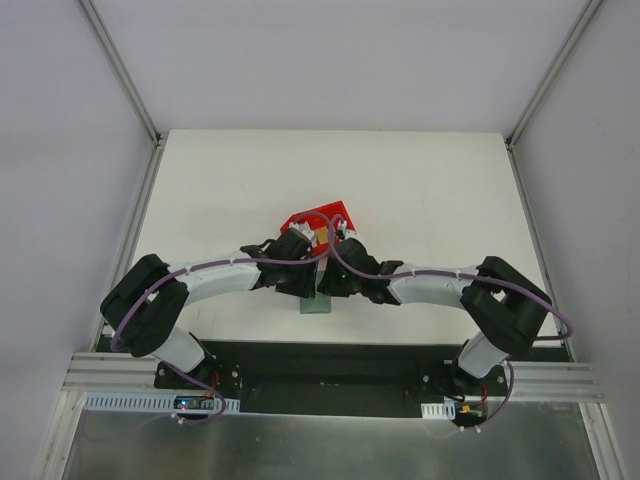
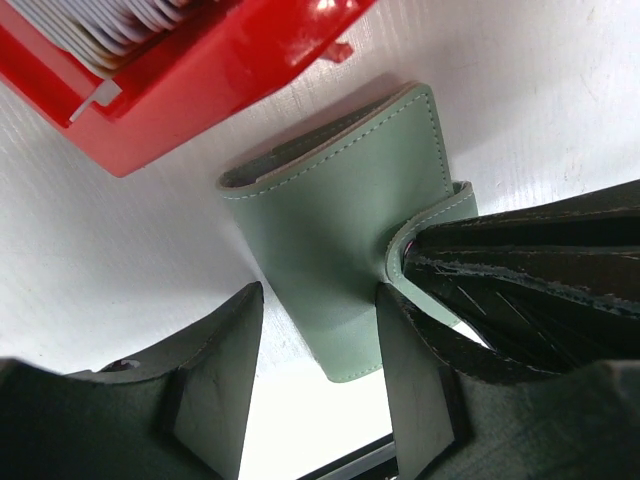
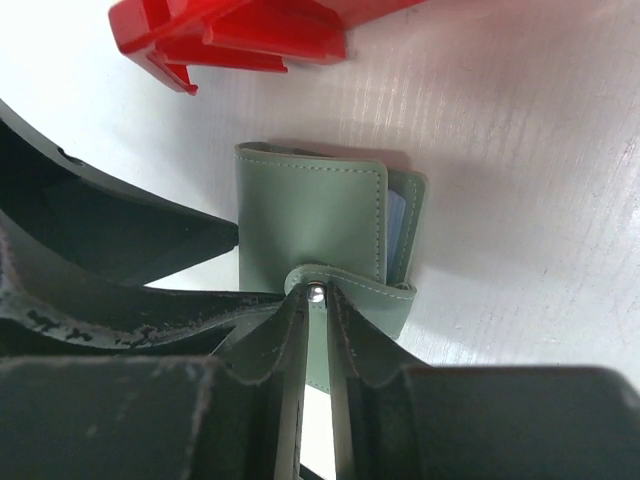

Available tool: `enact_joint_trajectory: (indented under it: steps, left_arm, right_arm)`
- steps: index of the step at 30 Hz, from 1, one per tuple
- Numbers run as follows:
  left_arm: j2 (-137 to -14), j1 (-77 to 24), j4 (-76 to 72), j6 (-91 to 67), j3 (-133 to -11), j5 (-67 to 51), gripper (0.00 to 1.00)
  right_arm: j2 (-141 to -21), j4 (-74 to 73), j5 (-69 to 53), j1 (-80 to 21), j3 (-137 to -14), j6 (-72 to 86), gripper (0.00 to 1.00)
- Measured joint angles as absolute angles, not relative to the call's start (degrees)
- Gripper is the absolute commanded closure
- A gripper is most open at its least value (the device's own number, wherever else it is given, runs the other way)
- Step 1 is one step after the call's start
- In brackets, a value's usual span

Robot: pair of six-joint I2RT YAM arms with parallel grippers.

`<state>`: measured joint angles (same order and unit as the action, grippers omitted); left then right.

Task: Put the credit cards into the card holder
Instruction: Close the card holder at the center of the board.

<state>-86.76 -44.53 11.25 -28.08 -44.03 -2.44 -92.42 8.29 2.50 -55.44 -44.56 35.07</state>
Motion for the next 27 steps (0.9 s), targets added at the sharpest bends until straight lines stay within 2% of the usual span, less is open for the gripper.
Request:
enact_joint_trajectory:
  steps: [27]
  left_arm:
    - [-83.29, -44.56, 7.60, -33.78, -39.57, 0.30, 0.49]
  right_arm:
    - [-98.35, -9.19, 6.48, -57.21, -57.04, 35.66, 0.91]
